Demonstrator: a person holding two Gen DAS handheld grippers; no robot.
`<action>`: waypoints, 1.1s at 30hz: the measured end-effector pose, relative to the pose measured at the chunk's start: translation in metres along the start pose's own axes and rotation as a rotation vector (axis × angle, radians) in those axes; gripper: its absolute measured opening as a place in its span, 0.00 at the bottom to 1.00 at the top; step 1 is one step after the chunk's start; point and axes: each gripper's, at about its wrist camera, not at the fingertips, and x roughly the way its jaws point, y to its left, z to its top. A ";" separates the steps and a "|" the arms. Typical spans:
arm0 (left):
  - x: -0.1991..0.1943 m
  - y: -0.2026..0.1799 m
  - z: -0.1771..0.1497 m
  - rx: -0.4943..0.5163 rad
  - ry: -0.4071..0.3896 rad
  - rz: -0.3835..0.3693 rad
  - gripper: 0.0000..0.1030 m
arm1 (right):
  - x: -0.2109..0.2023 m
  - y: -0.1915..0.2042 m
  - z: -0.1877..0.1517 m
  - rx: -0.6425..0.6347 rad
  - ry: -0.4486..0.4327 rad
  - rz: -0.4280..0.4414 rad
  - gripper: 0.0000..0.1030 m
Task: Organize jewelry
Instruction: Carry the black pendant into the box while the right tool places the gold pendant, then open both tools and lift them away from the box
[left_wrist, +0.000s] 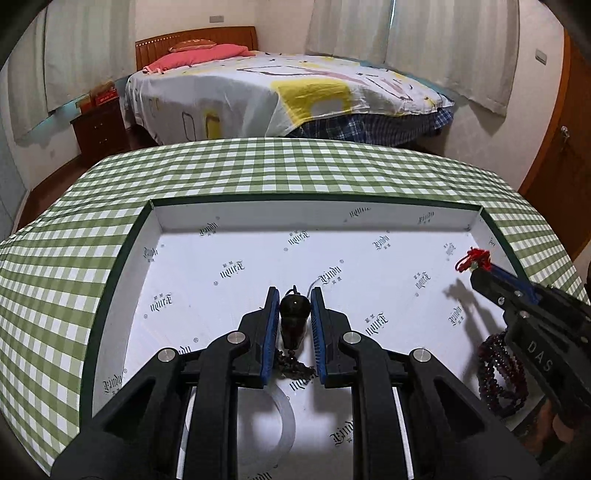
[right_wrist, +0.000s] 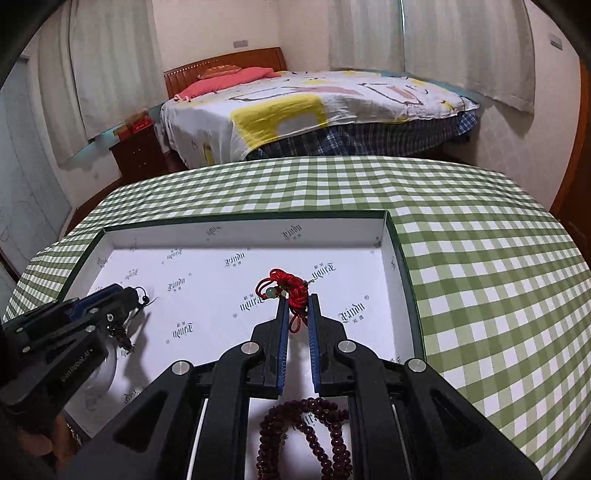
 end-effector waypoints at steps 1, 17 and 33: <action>-0.001 -0.001 0.000 0.006 -0.006 0.005 0.25 | 0.000 0.001 0.000 -0.007 0.003 -0.006 0.12; -0.022 -0.004 -0.001 -0.004 -0.089 -0.015 0.51 | -0.005 -0.005 -0.002 0.023 -0.001 0.009 0.14; -0.071 -0.004 -0.012 -0.028 -0.209 -0.015 0.66 | -0.063 0.000 -0.006 0.023 -0.172 0.002 0.49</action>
